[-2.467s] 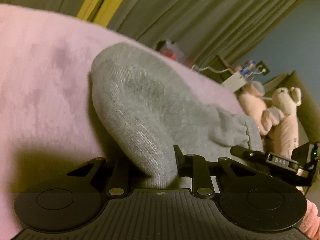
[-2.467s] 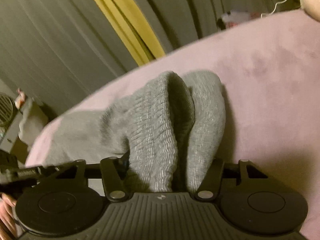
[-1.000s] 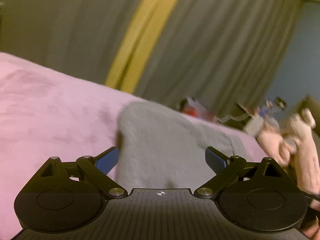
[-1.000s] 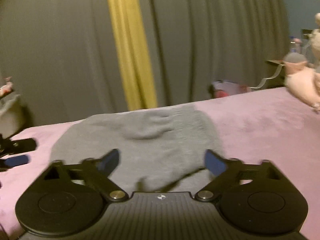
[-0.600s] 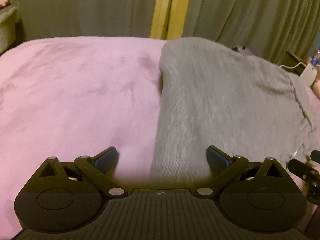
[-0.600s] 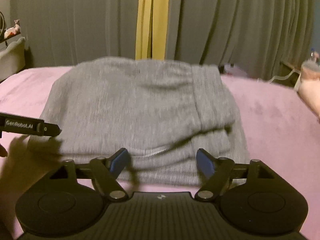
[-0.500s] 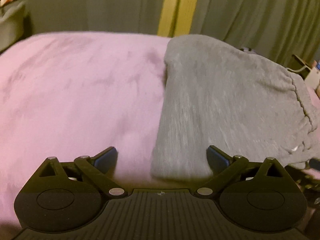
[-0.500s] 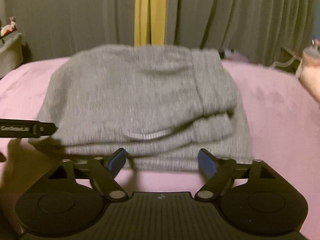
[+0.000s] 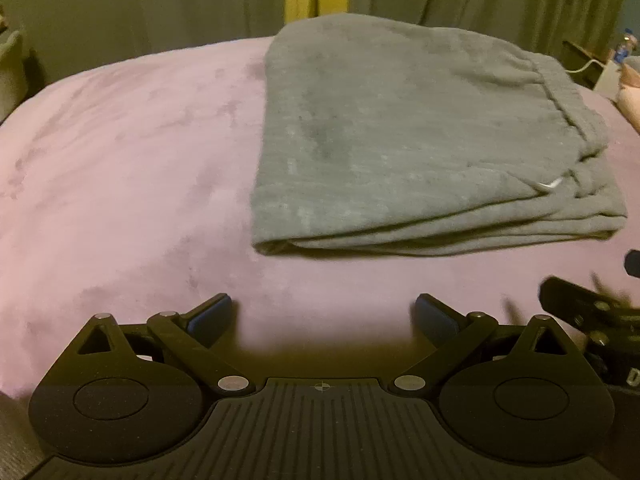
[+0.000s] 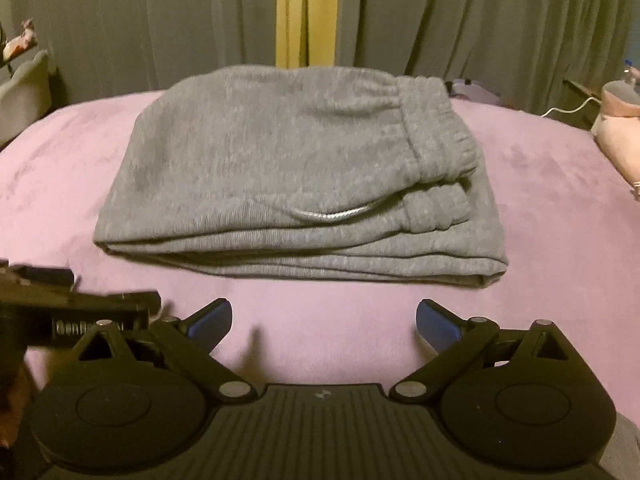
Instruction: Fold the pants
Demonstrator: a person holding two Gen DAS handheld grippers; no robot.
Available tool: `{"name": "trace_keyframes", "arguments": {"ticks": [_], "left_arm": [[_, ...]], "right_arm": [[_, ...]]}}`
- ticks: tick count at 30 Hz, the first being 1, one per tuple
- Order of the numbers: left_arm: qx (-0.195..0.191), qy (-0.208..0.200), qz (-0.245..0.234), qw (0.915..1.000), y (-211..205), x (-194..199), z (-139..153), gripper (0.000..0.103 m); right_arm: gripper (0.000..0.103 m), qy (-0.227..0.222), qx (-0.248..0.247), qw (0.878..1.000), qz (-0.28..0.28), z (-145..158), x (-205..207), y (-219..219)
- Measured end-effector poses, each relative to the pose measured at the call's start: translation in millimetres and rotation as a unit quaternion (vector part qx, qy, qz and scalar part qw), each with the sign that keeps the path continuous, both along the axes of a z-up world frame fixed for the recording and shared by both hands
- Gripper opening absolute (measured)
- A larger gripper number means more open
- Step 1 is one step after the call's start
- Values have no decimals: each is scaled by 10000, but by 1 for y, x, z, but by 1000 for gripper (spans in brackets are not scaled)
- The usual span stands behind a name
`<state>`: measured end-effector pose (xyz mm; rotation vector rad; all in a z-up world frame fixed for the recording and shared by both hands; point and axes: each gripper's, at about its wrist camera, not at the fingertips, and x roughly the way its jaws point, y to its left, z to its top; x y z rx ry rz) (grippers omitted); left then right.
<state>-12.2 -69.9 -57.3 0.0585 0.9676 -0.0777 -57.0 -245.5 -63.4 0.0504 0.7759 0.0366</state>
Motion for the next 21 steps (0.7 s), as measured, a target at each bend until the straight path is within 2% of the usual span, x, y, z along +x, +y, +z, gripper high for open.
{"name": "trace_keyframes", "arguments": {"ticks": [8,15,21], "left_arm": [[-76,9,-21,10000,-1,3,-2,102],[-51,11,-19,10000,-3,3,-2,102],[-93,-2,-9,10000,-3,4,-2,102]], "right_arm": [[99,-483,-19,9988,-5,9,-7,-1],[99,-275,-38,9993,-266,3,4,-5],[99,-365,-40,9988,-333,3,3,-6]]}}
